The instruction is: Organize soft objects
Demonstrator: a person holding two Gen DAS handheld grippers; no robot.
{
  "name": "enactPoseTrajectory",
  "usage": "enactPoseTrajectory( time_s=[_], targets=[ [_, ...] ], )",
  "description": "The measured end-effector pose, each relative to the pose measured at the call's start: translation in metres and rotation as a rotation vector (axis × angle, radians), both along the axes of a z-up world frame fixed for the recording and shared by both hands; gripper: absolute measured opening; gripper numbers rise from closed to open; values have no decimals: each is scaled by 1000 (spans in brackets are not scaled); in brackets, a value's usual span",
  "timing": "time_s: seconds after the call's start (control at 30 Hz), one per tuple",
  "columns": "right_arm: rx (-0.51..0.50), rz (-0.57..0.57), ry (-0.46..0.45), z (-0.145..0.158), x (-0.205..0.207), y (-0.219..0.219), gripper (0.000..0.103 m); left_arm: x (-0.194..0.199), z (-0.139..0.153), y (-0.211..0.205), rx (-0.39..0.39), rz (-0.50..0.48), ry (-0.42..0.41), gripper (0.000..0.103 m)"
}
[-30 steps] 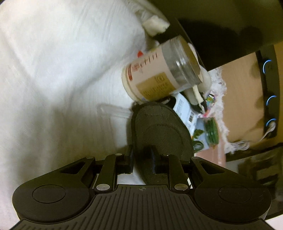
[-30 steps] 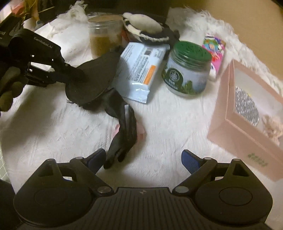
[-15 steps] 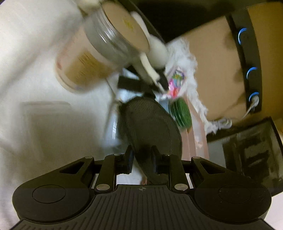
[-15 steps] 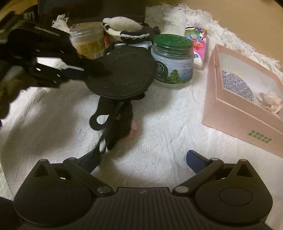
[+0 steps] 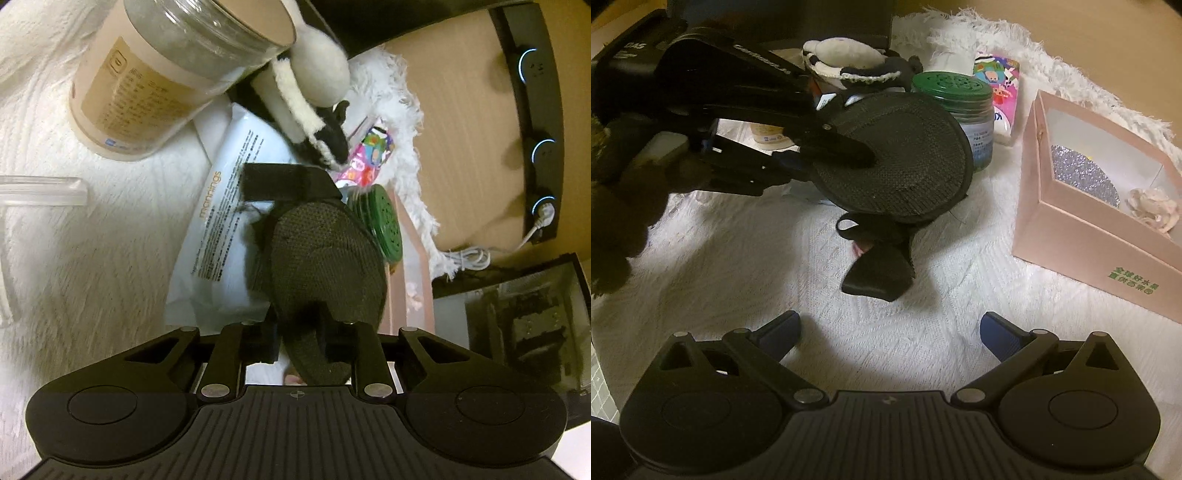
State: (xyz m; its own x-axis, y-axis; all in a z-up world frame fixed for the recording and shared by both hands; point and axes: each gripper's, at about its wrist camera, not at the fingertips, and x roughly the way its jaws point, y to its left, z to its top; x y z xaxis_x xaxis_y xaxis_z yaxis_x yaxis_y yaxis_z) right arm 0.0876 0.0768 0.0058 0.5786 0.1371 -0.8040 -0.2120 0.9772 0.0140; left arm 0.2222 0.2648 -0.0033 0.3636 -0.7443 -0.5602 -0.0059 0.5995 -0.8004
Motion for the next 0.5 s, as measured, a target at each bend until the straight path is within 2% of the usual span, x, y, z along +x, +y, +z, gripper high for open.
enactPoseTrajectory(
  time_s=[0.1, 0.33, 0.43, 0.5],
  targets=[
    [-3, 17, 5, 1, 1, 0, 103, -5, 5, 4, 5, 22, -19, 18],
    [-9, 53, 11, 3, -3, -1, 103, -18, 30, 30, 30, 81, -125, 17],
    [-11, 59, 9, 4, -6, -1, 103, -27, 49, 49, 78, 93, -174, 17],
    [-11, 62, 4, 3, -8, -1, 103, -34, 62, 61, 154, 90, -223, 17]
  ],
)
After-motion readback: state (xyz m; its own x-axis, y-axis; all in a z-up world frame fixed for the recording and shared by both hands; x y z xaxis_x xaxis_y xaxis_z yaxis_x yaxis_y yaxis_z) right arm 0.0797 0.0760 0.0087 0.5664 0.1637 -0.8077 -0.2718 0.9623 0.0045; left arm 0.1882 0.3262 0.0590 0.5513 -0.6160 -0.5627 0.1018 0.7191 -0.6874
